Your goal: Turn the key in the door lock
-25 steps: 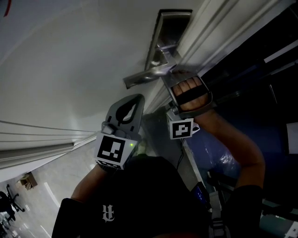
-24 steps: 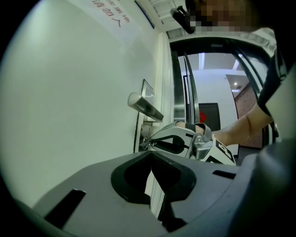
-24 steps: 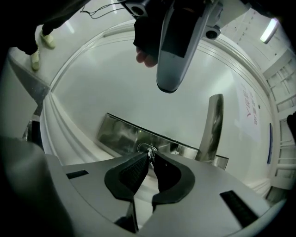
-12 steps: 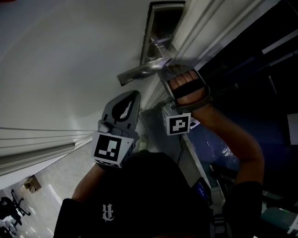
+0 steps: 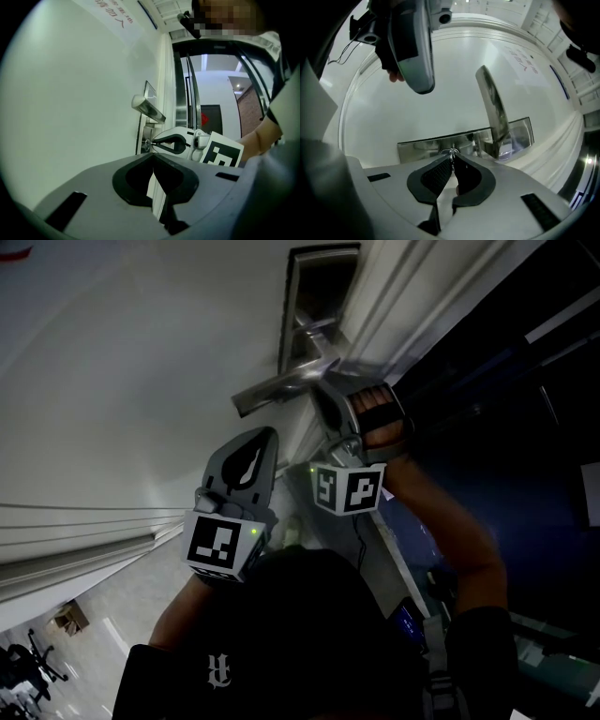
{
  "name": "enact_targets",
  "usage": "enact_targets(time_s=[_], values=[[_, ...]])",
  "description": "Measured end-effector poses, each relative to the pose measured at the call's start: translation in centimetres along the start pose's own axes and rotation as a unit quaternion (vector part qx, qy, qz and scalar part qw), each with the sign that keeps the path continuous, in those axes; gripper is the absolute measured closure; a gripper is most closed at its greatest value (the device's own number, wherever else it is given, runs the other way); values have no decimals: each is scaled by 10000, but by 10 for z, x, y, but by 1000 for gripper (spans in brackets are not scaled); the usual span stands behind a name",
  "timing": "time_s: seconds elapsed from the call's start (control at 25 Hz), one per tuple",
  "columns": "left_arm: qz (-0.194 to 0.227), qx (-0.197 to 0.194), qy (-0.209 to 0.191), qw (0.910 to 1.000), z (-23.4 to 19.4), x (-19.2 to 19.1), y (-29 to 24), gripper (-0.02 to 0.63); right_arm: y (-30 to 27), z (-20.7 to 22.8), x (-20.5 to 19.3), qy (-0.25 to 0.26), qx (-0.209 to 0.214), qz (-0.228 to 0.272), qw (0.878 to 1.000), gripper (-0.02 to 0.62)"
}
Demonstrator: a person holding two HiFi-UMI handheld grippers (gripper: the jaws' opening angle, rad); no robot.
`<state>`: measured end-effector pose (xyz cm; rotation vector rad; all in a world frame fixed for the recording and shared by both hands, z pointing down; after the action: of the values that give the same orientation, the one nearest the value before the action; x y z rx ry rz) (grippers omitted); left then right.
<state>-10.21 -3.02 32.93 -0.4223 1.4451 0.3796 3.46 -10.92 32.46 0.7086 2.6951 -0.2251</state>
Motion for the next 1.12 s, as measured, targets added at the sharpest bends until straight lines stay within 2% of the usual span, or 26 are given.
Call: enact_targets(time_s=[0.2, 0.36, 0.44, 0.56, 0.64, 0.68, 0.88, 1.12], values=[[-28, -9, 18, 10000, 0, 1, 0, 600, 0, 2, 0, -1042, -12, -8, 9946, 569], [-23, -17, -3, 10000, 1, 2, 0, 600, 0, 5, 0, -1929, 28, -4, 9812, 572], [-33, -27, -4, 10000, 1, 2, 0, 600, 0, 9, -2, -2698, 161, 24, 9628, 575], [-15, -30, -2, 10000, 2, 2, -1, 600, 0, 14, -6, -3749, 313, 123, 9265, 575], [-14, -29, -4, 10000, 2, 2, -1, 600, 0, 16, -10, -4444, 407, 238, 8946, 575], [-29, -36, -10, 10000, 2, 3, -1, 600, 0, 16, -13, -4840, 468, 289, 8733, 574], [-38, -60, -17, 10000, 3, 3, -2, 600, -1, 18, -25, -6432, 724, 401, 7612, 574], [21, -69, -41, 10000, 4, 4, -2, 600, -3, 17, -35, -7771, 1050, 410, 6192, 574]])
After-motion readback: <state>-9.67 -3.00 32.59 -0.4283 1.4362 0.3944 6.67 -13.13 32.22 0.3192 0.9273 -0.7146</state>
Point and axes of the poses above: the fingertips, and each gripper's own axes: y backward along the fingers, z to its right, x out of its top, the point moved 10 cm from there along y, backward along the fingers, and after that the axes turned 13 degrees about -y, right-handed, at the moved point
